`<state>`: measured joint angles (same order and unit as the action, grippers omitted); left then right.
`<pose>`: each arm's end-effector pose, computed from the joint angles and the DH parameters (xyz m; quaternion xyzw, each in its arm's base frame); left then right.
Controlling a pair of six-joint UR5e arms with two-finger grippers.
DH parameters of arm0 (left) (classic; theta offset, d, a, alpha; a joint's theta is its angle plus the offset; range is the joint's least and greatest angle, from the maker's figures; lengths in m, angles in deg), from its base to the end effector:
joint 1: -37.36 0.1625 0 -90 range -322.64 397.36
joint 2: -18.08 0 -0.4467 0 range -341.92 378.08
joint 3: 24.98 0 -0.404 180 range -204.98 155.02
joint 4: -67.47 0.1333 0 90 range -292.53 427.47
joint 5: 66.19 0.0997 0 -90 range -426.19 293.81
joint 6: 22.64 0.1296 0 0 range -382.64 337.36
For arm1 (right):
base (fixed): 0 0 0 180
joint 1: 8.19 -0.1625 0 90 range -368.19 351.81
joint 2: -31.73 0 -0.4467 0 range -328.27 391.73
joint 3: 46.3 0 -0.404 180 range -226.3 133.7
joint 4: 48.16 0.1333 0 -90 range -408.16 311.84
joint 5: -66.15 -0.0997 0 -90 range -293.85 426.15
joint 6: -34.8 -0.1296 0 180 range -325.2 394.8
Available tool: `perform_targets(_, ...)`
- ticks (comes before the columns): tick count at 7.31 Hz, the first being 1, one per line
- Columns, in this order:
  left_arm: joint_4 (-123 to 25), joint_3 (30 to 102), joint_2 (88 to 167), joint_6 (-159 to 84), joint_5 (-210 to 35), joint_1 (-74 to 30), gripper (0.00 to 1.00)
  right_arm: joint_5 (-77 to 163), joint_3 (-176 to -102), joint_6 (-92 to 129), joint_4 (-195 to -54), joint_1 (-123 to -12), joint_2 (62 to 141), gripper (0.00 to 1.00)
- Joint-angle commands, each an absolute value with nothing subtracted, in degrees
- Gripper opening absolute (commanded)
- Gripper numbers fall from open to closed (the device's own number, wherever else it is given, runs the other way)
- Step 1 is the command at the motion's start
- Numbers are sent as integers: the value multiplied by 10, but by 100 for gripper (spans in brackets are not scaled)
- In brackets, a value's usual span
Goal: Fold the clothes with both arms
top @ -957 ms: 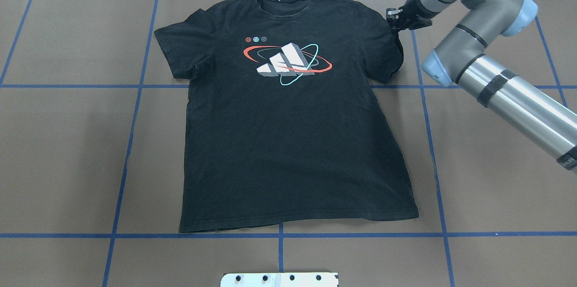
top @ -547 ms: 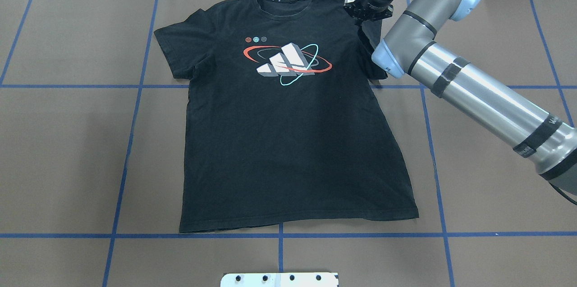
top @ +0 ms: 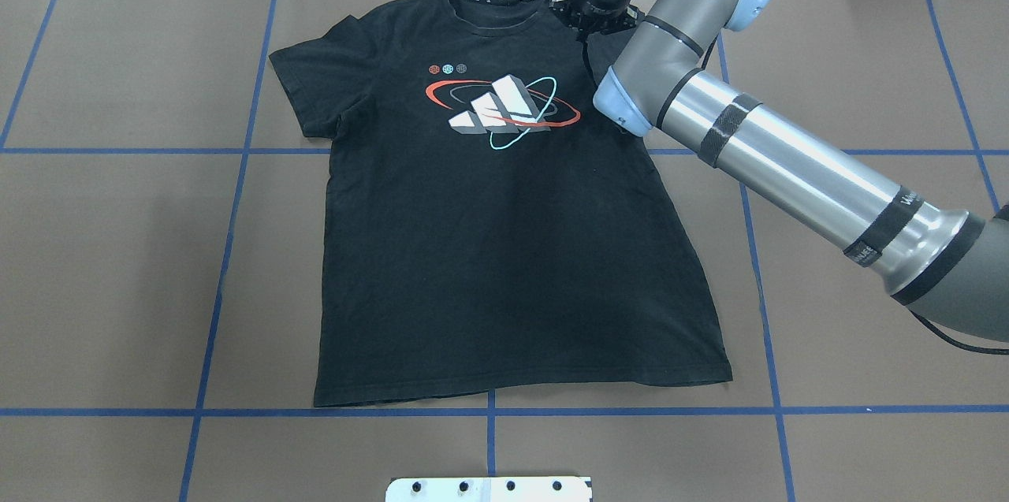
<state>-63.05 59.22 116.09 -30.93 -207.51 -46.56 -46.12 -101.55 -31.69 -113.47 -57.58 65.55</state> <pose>0.0310 -0.5942 0.5811 0.2754 0.4412 0.1415 0.8423 -0.5237 -0.7401 0.2748 0.0854 -0.4147 0.1284 0.8968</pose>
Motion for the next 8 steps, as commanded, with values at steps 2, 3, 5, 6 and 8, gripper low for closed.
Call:
perform_targets(2,-630,592,1161,-309,-2076,-466,100,-439,-1009,-317,-1133,-558,652,0)
perform_targets(3,-630,592,1162,-309,-2076,-465,100,-439,-1009,-318,-1133,-556,651,27)
perform_targets(5,-630,593,1162,-309,-2076,-465,100,-417,-1009,-337,-1133,-549,650,99)
perform_targets(6,-630,592,1163,-311,-2076,-465,100,-419,-1009,-345,-1134,-551,643,100)
perform_targets(8,-630,592,1180,-319,-2069,-452,100,-450,-1016,-336,-1142,-573,642,100)
